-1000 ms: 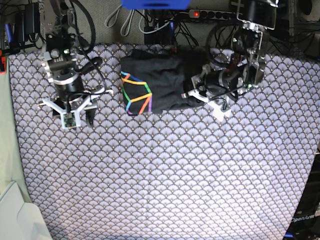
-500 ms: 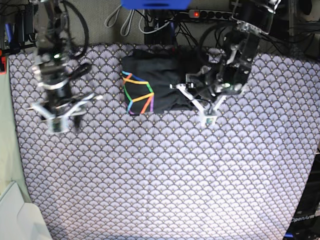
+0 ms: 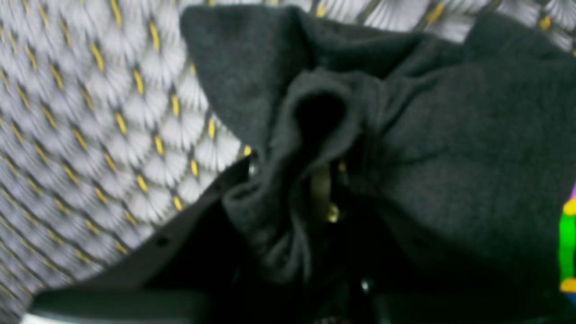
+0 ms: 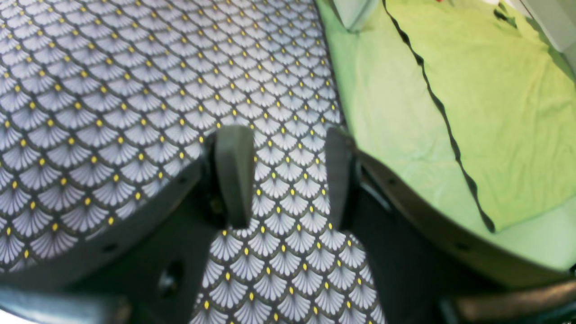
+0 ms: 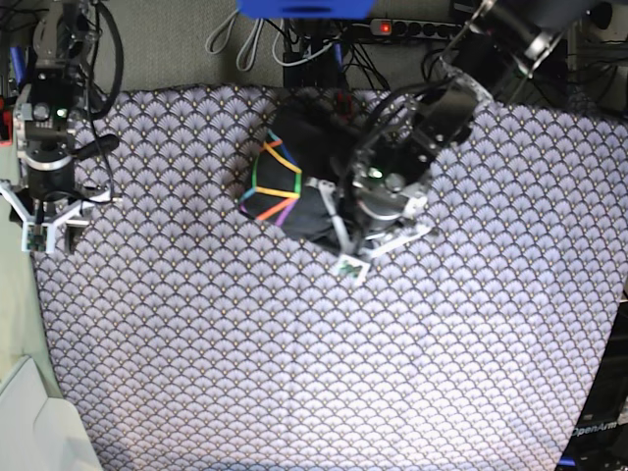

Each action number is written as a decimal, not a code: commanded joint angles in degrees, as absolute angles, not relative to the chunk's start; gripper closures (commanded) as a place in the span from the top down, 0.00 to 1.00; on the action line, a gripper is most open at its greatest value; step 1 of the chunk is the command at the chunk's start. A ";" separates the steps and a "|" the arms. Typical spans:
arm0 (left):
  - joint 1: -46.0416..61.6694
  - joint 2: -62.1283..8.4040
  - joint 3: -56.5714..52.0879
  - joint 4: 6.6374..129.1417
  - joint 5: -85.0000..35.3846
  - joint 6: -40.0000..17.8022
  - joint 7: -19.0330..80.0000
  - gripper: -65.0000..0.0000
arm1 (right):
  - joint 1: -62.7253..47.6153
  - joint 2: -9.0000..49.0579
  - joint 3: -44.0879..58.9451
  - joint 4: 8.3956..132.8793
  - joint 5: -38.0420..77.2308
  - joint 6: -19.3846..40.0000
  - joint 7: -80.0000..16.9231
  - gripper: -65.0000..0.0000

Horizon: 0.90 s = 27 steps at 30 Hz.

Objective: Fold the T-shirt properly
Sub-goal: 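Rotate and fold the bundle over with the left gripper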

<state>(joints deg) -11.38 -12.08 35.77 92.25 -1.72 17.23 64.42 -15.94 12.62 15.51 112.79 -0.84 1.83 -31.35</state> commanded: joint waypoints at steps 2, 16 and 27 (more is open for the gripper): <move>-14.02 -11.82 38.46 93.05 1.10 17.71 63.43 0.00 | -16.22 13.32 17.01 113.45 -0.84 1.63 -29.85 0.42; -21.23 -4.26 54.46 78.46 16.31 17.71 54.20 0.00 | -19.03 13.23 20.00 113.54 -0.84 1.63 -29.93 0.42; -25.45 -3.03 62.29 78.29 19.47 17.71 51.03 0.00 | -19.38 13.05 20.09 113.54 -0.84 1.63 -29.93 0.42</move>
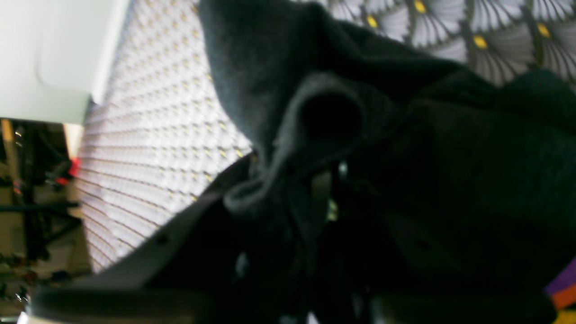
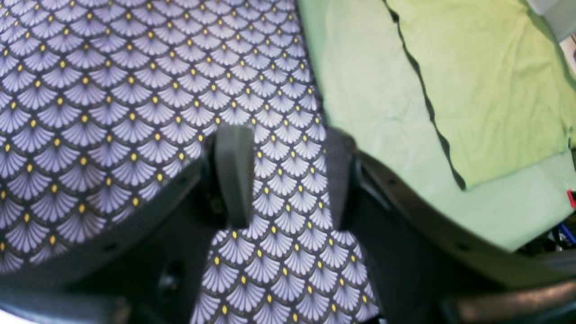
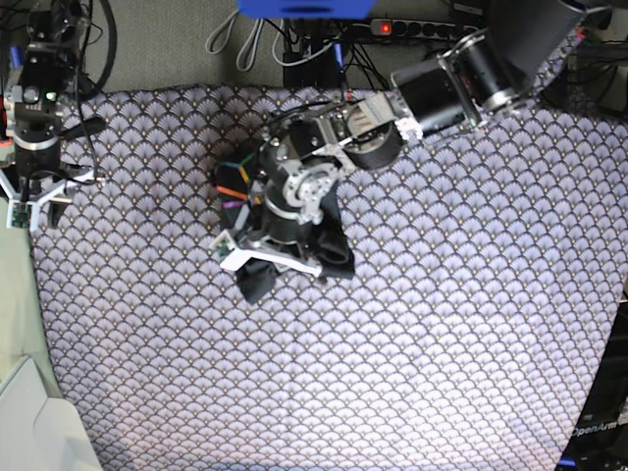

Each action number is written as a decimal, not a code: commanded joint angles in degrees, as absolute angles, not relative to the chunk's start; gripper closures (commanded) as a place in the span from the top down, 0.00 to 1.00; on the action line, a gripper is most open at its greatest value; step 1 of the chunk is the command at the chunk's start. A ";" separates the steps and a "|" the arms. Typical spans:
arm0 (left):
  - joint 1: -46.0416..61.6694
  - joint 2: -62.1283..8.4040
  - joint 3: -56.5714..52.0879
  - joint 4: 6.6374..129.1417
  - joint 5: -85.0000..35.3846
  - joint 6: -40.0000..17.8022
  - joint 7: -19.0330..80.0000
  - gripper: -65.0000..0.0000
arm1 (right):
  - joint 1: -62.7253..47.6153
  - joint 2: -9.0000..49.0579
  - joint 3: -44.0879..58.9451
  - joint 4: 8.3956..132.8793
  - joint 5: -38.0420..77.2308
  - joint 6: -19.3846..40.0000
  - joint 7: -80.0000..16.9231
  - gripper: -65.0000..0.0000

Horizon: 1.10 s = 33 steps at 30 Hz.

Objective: Fold the T-shirt properly
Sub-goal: 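Rotate and fold the bundle over with the left gripper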

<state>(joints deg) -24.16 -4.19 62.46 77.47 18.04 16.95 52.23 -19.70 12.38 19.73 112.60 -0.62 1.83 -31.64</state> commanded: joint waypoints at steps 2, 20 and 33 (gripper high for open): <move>-25.63 -2.68 62.20 78.29 19.56 17.71 51.30 0.00 | -19.38 13.05 20.09 113.54 -0.84 1.63 -29.93 0.42; -25.71 -2.59 62.73 73.19 19.65 17.80 50.77 0.00 | -19.38 12.97 19.82 113.54 -0.84 1.63 -29.93 0.42; -27.21 -0.66 62.73 72.92 19.65 17.80 51.21 0.00 | -19.38 12.88 19.82 113.54 -0.84 1.63 -29.93 0.41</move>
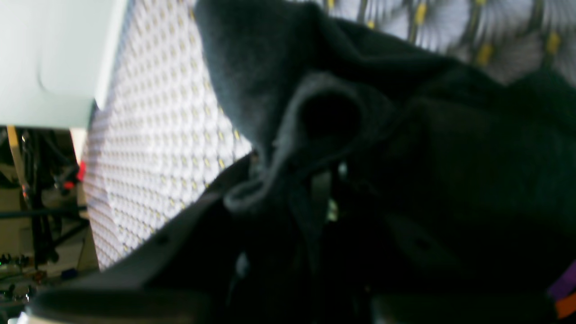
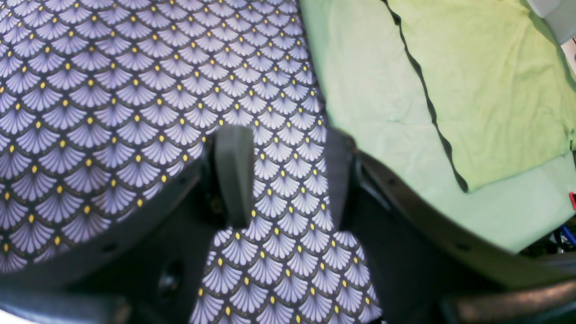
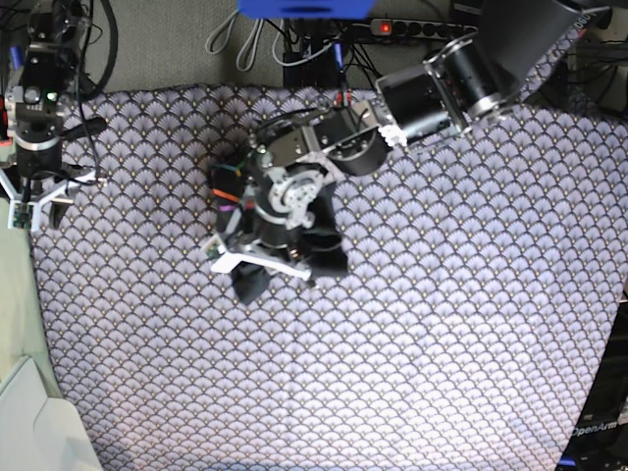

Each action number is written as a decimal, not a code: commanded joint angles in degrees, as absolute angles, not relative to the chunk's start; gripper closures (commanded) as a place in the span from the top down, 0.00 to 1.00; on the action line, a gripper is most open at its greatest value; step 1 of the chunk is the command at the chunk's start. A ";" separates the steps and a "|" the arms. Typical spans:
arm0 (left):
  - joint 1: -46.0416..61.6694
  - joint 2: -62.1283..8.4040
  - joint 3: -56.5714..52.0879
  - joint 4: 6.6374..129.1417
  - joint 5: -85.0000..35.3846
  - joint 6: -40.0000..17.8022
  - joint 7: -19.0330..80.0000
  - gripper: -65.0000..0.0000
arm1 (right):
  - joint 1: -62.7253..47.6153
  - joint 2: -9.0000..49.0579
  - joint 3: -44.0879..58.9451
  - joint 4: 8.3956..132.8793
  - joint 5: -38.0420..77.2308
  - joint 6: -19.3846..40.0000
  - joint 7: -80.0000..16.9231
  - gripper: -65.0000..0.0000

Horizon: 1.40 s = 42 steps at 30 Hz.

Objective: Fold the T-shirt properly
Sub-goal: 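Rotate and fold the bundle over with the left gripper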

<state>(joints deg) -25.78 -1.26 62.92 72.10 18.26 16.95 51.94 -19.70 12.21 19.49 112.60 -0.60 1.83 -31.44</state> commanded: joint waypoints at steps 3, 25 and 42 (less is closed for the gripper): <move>-27.30 -0.48 62.73 73.01 19.65 17.80 51.12 0.07 | -19.38 12.88 19.82 113.54 -0.84 1.63 -29.93 0.41; -28.09 -0.66 62.46 73.01 24.22 17.80 50.95 0.65 | -19.03 12.88 19.74 113.54 -0.84 1.63 -29.93 0.41; -25.98 -1.89 52.62 76.88 25.45 17.89 50.86 0.64 | -18.86 12.97 19.91 113.54 -0.84 1.63 -29.67 0.42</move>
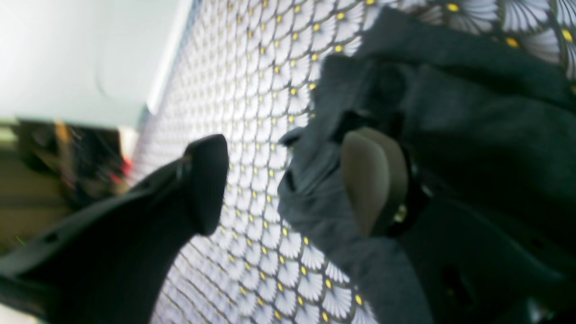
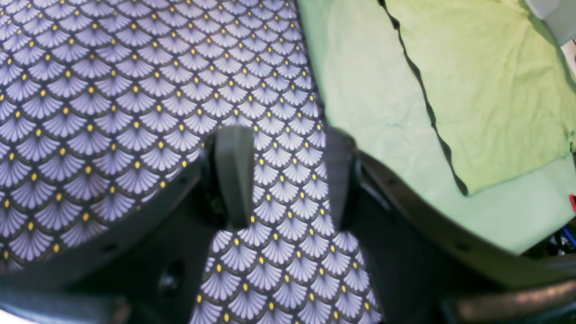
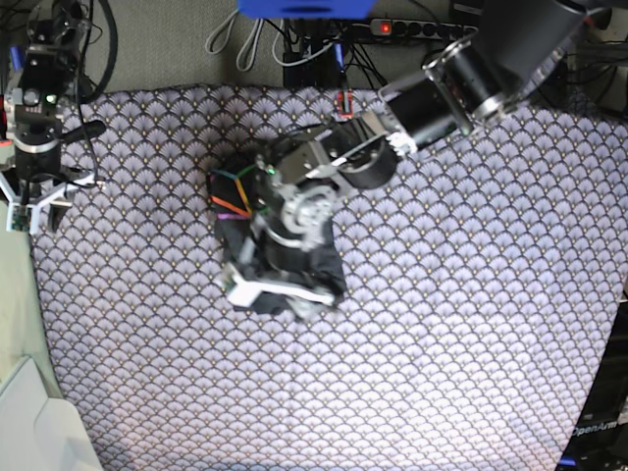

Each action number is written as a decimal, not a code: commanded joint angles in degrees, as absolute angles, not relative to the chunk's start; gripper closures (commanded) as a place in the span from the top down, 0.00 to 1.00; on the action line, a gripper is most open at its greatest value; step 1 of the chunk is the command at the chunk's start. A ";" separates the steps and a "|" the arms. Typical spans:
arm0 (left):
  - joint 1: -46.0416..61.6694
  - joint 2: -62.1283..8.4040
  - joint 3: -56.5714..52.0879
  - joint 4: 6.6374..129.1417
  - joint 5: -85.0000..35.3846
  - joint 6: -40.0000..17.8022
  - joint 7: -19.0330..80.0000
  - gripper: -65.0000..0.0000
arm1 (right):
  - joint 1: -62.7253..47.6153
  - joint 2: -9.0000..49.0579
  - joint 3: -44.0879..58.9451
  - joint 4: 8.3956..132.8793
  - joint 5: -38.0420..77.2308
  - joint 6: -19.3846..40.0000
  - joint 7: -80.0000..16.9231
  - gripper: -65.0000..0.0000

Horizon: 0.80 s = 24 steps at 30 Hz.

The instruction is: Fold the T-shirt properly

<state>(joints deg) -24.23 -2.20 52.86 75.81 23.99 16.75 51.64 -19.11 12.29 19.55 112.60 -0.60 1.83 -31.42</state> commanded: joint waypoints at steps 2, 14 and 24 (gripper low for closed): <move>-24.31 -1.45 44.97 80.75 25.27 17.89 50.86 0.64 | -18.77 12.97 19.74 113.54 -0.84 1.63 -29.58 0.42; -12.26 -5.05 1.98 95.34 25.27 17.45 57.45 0.09 | -18.86 12.88 8.31 114.07 -0.75 1.63 -29.23 0.41; 10.33 -12.53 -12.53 110.73 25.27 17.45 61.58 0.00 | -18.15 8.84 -9.71 114.59 -0.57 1.63 -14.64 0.16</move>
<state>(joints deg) 11.09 -12.08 -12.38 109.75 24.32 16.91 62.39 -18.52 8.64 -9.89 113.71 -0.80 1.80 -16.58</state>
